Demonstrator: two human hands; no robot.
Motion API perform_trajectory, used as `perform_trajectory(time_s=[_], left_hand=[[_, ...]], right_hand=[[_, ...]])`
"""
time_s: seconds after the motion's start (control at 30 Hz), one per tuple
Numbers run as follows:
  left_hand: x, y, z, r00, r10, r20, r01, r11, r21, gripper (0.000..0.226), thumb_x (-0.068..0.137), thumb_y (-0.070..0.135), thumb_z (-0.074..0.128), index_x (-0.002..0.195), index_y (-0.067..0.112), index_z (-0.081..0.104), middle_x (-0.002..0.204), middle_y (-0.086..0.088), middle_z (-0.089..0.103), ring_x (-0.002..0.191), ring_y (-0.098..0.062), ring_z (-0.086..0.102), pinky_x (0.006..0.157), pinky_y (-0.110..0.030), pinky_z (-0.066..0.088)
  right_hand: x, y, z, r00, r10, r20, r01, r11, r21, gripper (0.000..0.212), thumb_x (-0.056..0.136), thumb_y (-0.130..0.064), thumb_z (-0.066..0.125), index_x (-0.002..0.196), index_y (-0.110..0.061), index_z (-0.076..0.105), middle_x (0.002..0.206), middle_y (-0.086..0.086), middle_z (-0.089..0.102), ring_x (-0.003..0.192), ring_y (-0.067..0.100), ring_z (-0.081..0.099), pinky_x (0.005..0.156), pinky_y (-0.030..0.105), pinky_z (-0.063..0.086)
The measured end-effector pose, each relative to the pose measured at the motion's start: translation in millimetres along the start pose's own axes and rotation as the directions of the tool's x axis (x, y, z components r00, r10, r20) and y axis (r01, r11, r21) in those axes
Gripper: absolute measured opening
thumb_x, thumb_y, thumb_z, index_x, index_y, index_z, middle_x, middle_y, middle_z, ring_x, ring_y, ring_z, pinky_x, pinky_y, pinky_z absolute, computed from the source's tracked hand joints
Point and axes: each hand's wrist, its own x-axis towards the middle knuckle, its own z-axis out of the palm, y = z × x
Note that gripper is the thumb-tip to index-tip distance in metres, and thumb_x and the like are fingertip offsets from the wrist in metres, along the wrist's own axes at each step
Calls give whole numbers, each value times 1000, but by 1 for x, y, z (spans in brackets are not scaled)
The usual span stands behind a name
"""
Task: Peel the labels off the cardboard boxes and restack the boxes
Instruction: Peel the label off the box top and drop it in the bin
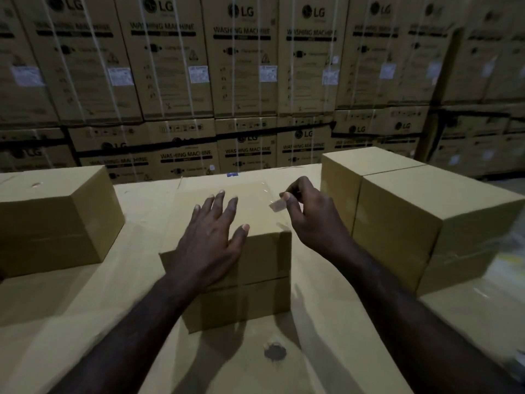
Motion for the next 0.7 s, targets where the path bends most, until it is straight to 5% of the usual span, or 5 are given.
perform_trajectory(time_s=[0.37, 0.53, 0.7], left_hand=[[-56, 95, 36, 971, 225, 82, -208, 963, -173, 63, 101, 47, 31, 155, 25, 9, 163, 0, -2, 149, -15, -3, 120, -34, -1], [-63, 165, 64, 926, 364, 101, -332, 913, -238, 64, 97, 51, 23, 155, 24, 12, 163, 0, 1, 149, -14, -1, 119, -31, -2], [-63, 248, 105, 860, 489, 145, -433, 850, -299, 62, 100, 47, 29, 155, 22, 13, 163, -1, 1, 149, -14, -1, 121, -33, 0]], right_hand=[[-110, 21, -91, 986, 126, -111, -146, 971, -192, 9, 99, -27, 47, 96, -19, 50, 89, 3, 63, 79, 22, 59, 66, 42, 50], [-157, 60, -158, 956, 224, -189, -268, 928, -260, 12, 99, -25, 48, 88, -25, 42, 87, 9, 61, 79, 29, 57, 63, 37, 42], [-210, 109, -226, 914, 305, -269, -388, 852, -352, 10, 96, -23, 52, 93, -14, 54, 88, 11, 66, 86, 33, 60, 69, 42, 47]])
